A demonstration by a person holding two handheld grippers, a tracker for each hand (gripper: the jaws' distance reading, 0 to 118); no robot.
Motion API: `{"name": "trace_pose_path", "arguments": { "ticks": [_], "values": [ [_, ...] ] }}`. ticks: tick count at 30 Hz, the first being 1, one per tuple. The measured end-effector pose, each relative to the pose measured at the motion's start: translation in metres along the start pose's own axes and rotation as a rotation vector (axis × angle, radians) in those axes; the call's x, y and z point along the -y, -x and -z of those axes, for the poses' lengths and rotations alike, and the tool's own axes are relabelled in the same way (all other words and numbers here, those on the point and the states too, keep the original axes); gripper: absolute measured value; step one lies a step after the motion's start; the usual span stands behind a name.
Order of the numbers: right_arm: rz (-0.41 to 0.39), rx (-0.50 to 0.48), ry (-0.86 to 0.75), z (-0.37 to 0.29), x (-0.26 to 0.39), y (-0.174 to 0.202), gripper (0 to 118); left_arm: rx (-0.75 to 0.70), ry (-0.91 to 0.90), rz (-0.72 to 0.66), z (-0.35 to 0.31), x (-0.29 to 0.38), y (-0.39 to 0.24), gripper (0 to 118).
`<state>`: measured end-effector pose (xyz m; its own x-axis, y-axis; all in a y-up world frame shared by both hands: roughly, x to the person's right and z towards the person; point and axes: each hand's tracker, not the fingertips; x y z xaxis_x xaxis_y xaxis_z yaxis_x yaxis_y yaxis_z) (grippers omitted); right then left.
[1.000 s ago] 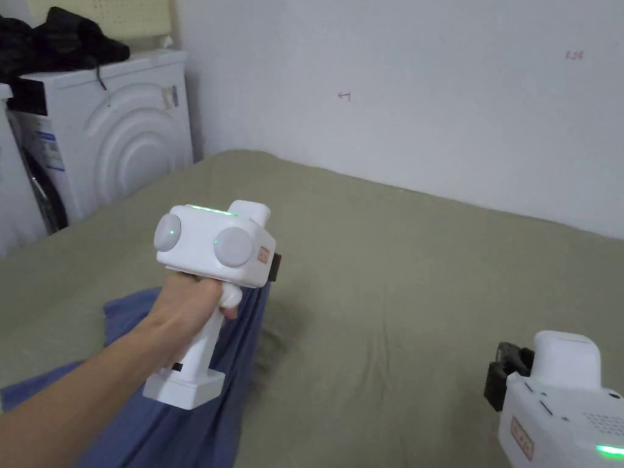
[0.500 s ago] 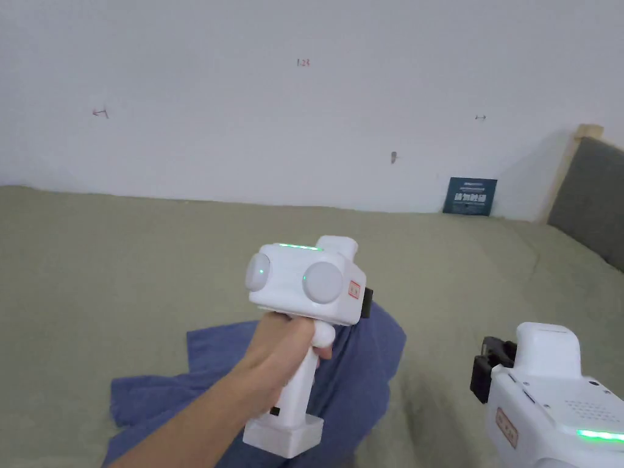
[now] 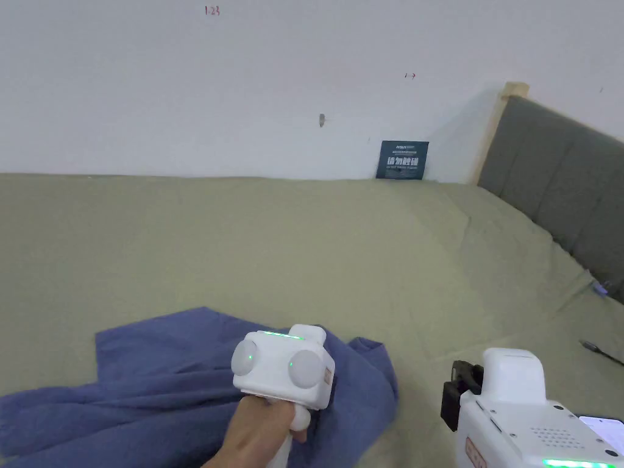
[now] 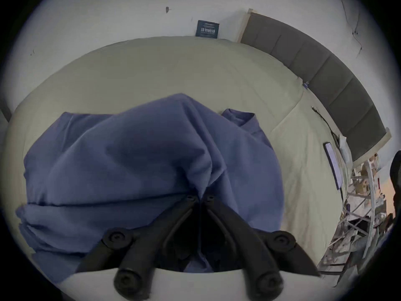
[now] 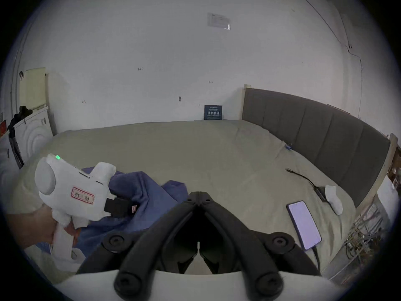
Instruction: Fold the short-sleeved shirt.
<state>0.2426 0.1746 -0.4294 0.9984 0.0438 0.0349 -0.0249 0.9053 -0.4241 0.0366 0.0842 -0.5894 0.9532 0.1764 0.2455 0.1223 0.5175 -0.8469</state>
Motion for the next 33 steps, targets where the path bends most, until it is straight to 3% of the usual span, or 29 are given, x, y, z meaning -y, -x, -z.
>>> {"name": "trace_pose_path", "arguments": {
  "ticks": [3,4,5,6,7,11,12,13,14,24,33],
  "values": [
    [0.012,-0.009,0.007,0.000,0.001,0.005,0,0.035,-0.035,-0.007,-0.016,0.005,0.003,3],
    [0.013,-0.013,0.006,-0.001,0.001,0.007,0,0.032,-0.042,-0.009,-0.022,0.005,0.005,20],
    [0.009,-0.015,0.006,-0.003,0.001,0.010,0,0.050,-0.063,-0.007,-0.028,0.008,0.007,77],
    [0.003,-0.022,0.002,-0.005,0.001,0.013,0,0.059,-0.059,-0.008,-0.035,0.010,0.012,115],
    [-0.002,-0.027,-0.001,-0.006,0.002,0.015,0,0.049,-0.064,-0.009,-0.045,0.015,0.015,118],
    [0.002,-0.045,-0.001,-0.011,0.004,0.029,0,-0.017,-0.207,-0.024,-0.117,0.049,0.033,86],
    [0.005,-0.061,0.001,-0.013,0.006,0.033,0,-0.041,-0.235,-0.026,-0.136,0.060,0.040,72],
    [0.003,-0.064,0.001,-0.014,0.007,0.038,0,-0.065,-0.264,-0.032,-0.145,0.066,0.062,40],
    [-0.002,-0.076,-0.001,-0.017,0.009,0.044,0,-0.079,-0.304,-0.036,-0.164,0.079,0.074,0],
    [-0.033,-0.196,-0.014,-0.032,0.019,0.109,0,-0.394,-0.439,-0.279,-0.284,0.216,0.183,0],
    [-0.083,-0.249,0.010,-0.022,0.031,0.137,0,-0.413,-0.414,-0.335,-0.282,0.220,0.225,0]
  ]
}}
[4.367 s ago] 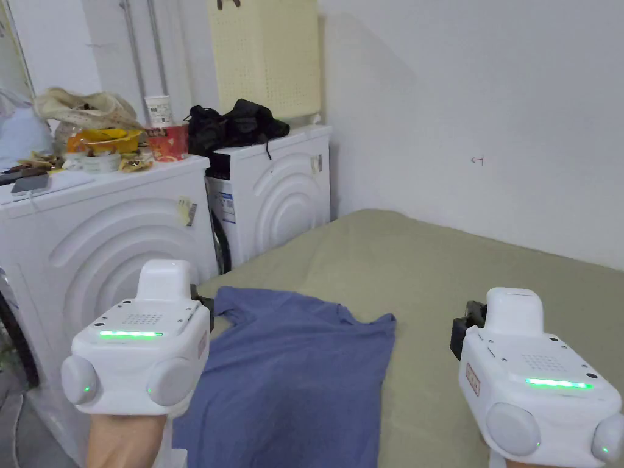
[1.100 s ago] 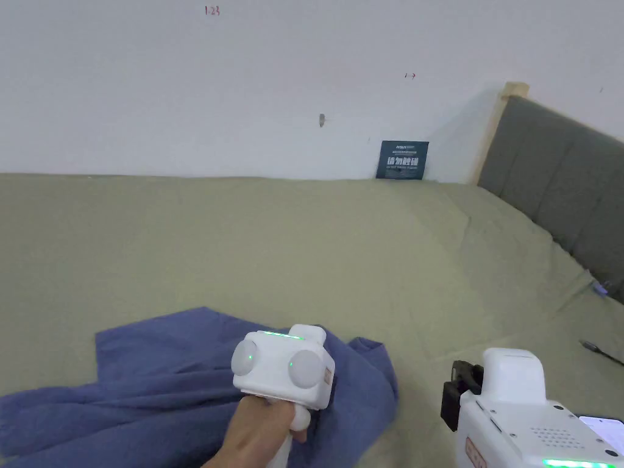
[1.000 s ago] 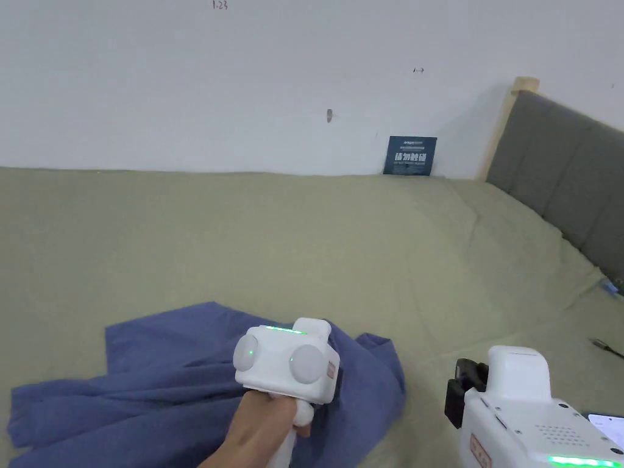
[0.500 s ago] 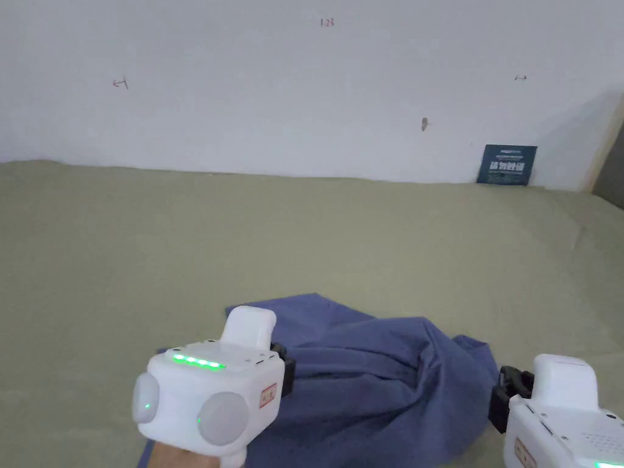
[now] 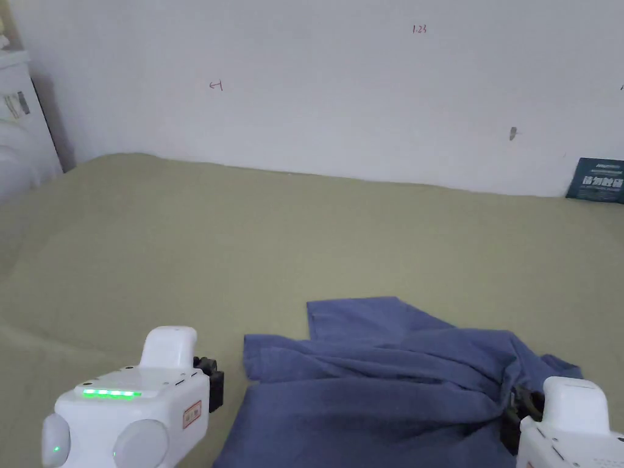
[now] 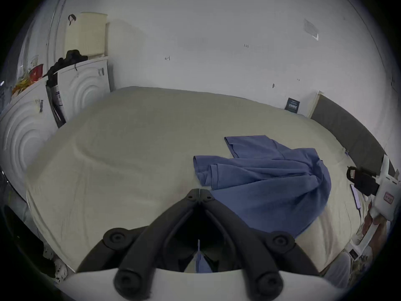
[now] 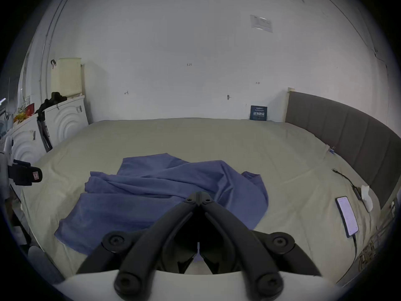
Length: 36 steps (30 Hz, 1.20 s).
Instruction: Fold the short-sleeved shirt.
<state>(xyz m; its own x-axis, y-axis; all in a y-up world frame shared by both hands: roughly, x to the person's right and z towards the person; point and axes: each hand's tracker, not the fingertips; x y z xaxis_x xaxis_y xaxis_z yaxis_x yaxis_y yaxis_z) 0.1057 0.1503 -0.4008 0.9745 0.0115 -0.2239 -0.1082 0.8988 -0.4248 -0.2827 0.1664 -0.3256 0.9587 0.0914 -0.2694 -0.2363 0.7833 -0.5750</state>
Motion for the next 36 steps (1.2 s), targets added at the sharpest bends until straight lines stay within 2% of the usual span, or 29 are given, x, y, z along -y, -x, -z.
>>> {"name": "trace_pose_path", "arguments": {
  "ticks": [6,9,10,11,12,13,14,16,18,19,21,22,23,24,25,29,31,34,36],
  "values": [
    [-0.002,0.026,0.027,0.020,-0.001,-0.011,0,0.044,0.162,0.005,0.096,-0.042,-0.007,0],
    [-0.009,0.039,0.049,0.033,0.001,-0.021,0,0.014,0.234,0.018,0.149,-0.056,-0.008,0],
    [-0.016,0.049,0.061,0.037,0.002,-0.024,0,0.004,0.239,0.024,0.161,-0.060,-0.009,4],
    [-0.019,0.057,0.068,0.041,0.004,-0.027,0,0.000,0.269,0.064,0.175,-0.065,-0.010,40],
    [-0.021,0.062,0.073,0.044,0.005,-0.031,0,0.009,0.286,0.056,0.185,-0.068,-0.010,89],
    [-0.023,0.068,0.081,0.047,0.006,-0.034,0,0.015,0.316,0.037,0.197,-0.068,-0.009,118],
    [-0.025,0.074,0.089,0.050,0.008,-0.037,0,0.017,0.385,0.038,0.211,-0.067,-0.009,113],
    [-0.031,0.090,0.101,0.054,0.012,-0.043,0,-0.036,0.371,0.076,0.221,-0.066,-0.011,101],
    [-0.041,0.107,0.117,0.060,0.015,-0.050,0,-0.083,0.433,0.129,0.235,-0.058,-0.013,97],
    [-0.040,0.113,0.130,0.062,0.016,-0.054,0,-0.072,0.427,0.125,0.237,-0.055,-0.013,95],
    [-0.013,0.119,0.145,0.066,0.015,-0.064,0,-0.077,0.400,0.160,0.223,-0.054,-0.025,79],
    [-0.010,0.127,0.154,0.069,0.014,-0.069,0,-0.023,0.402,0.171,0.218,-0.055,-0.027,79],
    [-0.020,0.149,0.157,0.071,0.011,-0.073,0,-0.013,0.387,0.188,0.212,-0.055,-0.032,47],
    [-0.038,0.173,0.155,0.074,0.008,-0.079,0,-0.022,0.376,0.234,0.206,-0.055,-0.041,6],
    [-0.033,0.180,0.154,0.077,0.004,-0.085,0,-0.014,0.379,0.230,0.204,-0.054,-0.042,2],
    [-0.009,0.205,0.212,0.104,-0.020,-0.117,0,-0.004,0.399,0.223,0.212,-0.047,-0.041,2],
    [0.009,0.200,0.285,0.124,-0.032,-0.134,0,0.008,0.405,0.173,0.213,-0.046,-0.037,2],
    [0.060,0.157,0.413,0.161,-0.042,-0.155,0,0.013,0.406,0.198,0.211,-0.045,-0.040,2],
    [0.063,0.192,0.425,0.182,-0.042,-0.162,0,0.015,0.404,0.202,0.214,-0.045,-0.040,2]
  ]
}}
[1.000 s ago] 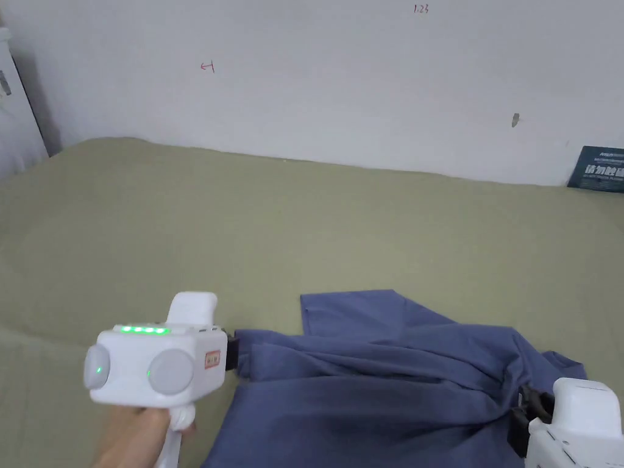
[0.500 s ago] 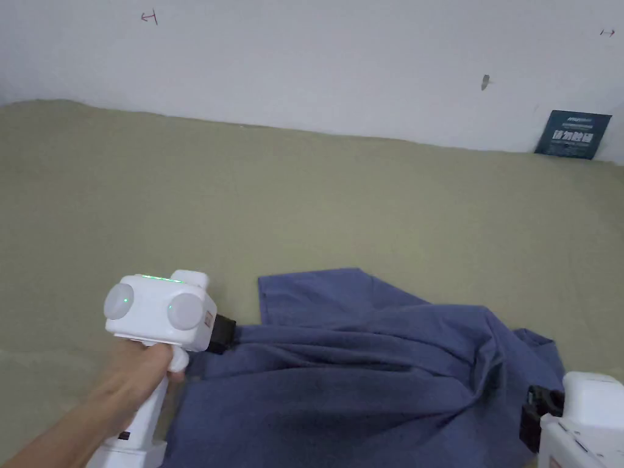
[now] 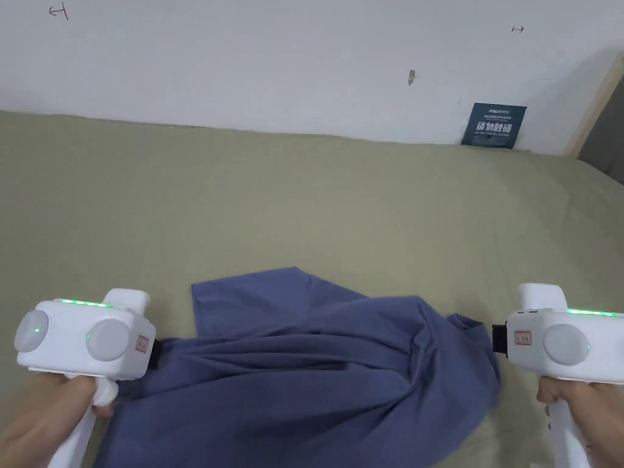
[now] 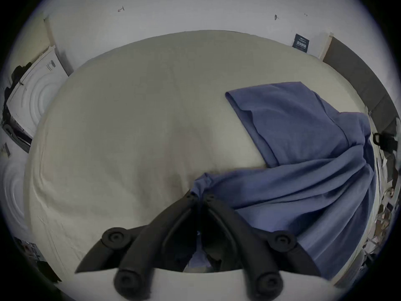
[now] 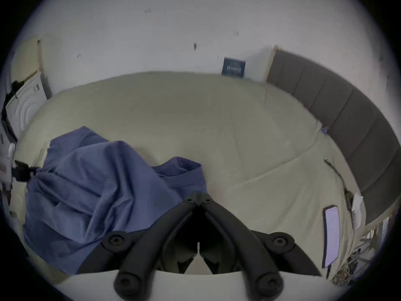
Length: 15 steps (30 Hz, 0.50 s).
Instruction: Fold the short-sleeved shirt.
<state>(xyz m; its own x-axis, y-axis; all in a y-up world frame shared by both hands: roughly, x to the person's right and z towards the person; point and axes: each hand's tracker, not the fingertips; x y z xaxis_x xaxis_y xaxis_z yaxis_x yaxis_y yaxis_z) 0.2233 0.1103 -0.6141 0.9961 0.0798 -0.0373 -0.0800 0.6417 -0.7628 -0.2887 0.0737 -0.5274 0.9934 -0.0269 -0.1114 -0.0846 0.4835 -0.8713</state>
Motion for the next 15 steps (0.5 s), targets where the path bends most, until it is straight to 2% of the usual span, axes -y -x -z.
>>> {"name": "trace_pose_path", "arguments": {
  "ticks": [1,2,3,4,5,6,7,8,10,12,13,15],
  "values": [
    [-0.001,-0.008,0.031,0.009,-0.002,-0.002,0,0.006,0.000,-0.008,0.001,0.001,0.001,2],
    [0.023,-0.029,0.077,0.020,-0.004,-0.004,11,0.016,0.001,-0.020,0.001,0.002,0.003,2],
    [0.042,-0.010,0.116,0.028,-0.001,-0.003,49,0.027,0.000,-0.034,0.001,0.004,0.005,2],
    [0.027,-0.005,0.135,0.036,0.000,-0.004,97,0.036,-0.002,-0.042,0.002,0.003,0.007,2],
    [0.002,-0.002,0.207,0.048,0.004,-0.004,116,0.042,-0.003,-0.044,0.003,0.003,0.008,2],
    [-0.017,0.068,0.257,0.058,0.010,-0.003,113,0.047,-0.004,-0.044,0.003,0.005,0.008,2],
    [-0.032,0.068,0.212,0.059,0.019,0.002,115,0.049,-0.004,-0.043,0.003,0.006,0.008,2],
    [-0.008,0.031,0.170,0.058,0.022,0.002,116,0.051,-0.005,-0.045,0.005,0.003,0.009,2],
    [0.036,0.027,0.173,0.056,0.024,-0.001,115,0.052,-0.007,-0.049,0.004,0.005,0.008,2],
    [0.060,-0.003,0.176,0.052,0.018,-0.010,103,0.052,-0.011,-0.051,0.005,0.005,0.008,2],
    [0.075,-0.024,0.189,0.049,0.017,-0.010,88,0.053,-0.013,-0.053,0.004,0.005,0.008,2],
    [0.067,-0.025,0.178,0.030,0.010,-0.011,70,0.058,-0.018,-0.042,-0.004,0.006,0.009,2]
  ]
}}
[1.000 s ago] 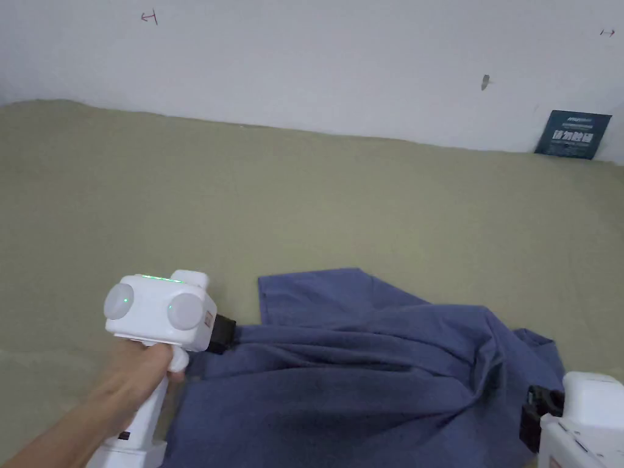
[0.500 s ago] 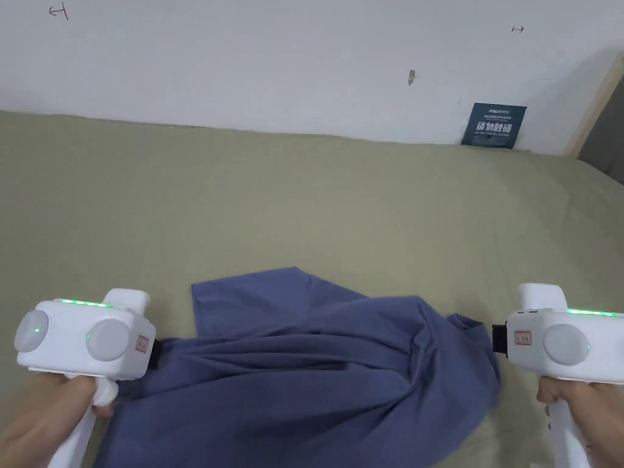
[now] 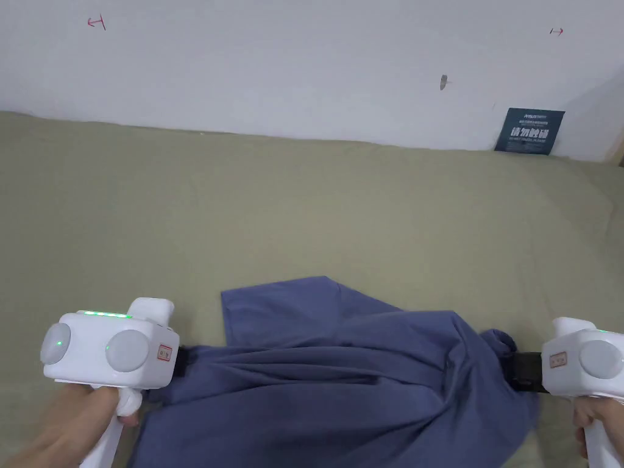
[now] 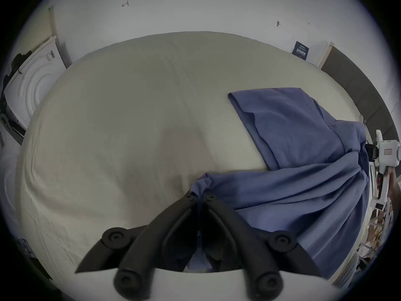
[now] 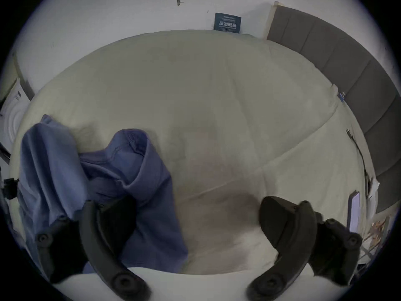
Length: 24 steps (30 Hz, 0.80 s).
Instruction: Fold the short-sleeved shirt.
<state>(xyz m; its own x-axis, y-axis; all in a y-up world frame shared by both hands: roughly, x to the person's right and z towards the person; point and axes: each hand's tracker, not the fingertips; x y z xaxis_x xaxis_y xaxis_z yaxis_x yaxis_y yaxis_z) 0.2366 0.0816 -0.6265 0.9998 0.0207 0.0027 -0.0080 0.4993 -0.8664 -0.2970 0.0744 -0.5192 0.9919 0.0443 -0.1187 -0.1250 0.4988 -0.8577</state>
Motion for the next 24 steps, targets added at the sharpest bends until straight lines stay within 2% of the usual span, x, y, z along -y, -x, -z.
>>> {"name": "trace_pose_path", "arguments": {
  "ticks": [1,2,6,12,15,20,24],
  "values": [
    [-0.014,-0.019,-0.048,-0.012,-0.001,-0.001,70,-0.002,-0.002,0.001,-0.004,-0.003,0.002,2],
    [-0.006,-0.022,-0.103,-0.025,0.002,0.000,0,-0.008,-0.005,0.005,-0.015,-0.003,0.003,2],
    [-0.017,-0.016,-0.193,-0.084,0.004,-0.003,0,-0.036,-0.117,-0.053,-0.079,-0.002,0.020,2],
    [-0.008,-0.092,-0.342,-0.185,0.012,-0.012,0,-0.114,-0.273,-0.064,-0.197,-0.001,0.053,2],
    [-0.048,-0.093,-0.410,-0.228,0.016,-0.006,0,-0.171,-0.354,-0.075,-0.253,0.000,0.065,2],
    [-0.031,-0.116,-0.538,-0.282,0.009,-0.005,0,-0.240,-0.453,-0.071,-0.319,-0.004,0.076,2],
    [-0.032,-0.092,-0.606,-0.316,-0.009,0.001,0,-0.281,-0.513,-0.103,-0.353,-0.018,0.079,2]
  ]
}}
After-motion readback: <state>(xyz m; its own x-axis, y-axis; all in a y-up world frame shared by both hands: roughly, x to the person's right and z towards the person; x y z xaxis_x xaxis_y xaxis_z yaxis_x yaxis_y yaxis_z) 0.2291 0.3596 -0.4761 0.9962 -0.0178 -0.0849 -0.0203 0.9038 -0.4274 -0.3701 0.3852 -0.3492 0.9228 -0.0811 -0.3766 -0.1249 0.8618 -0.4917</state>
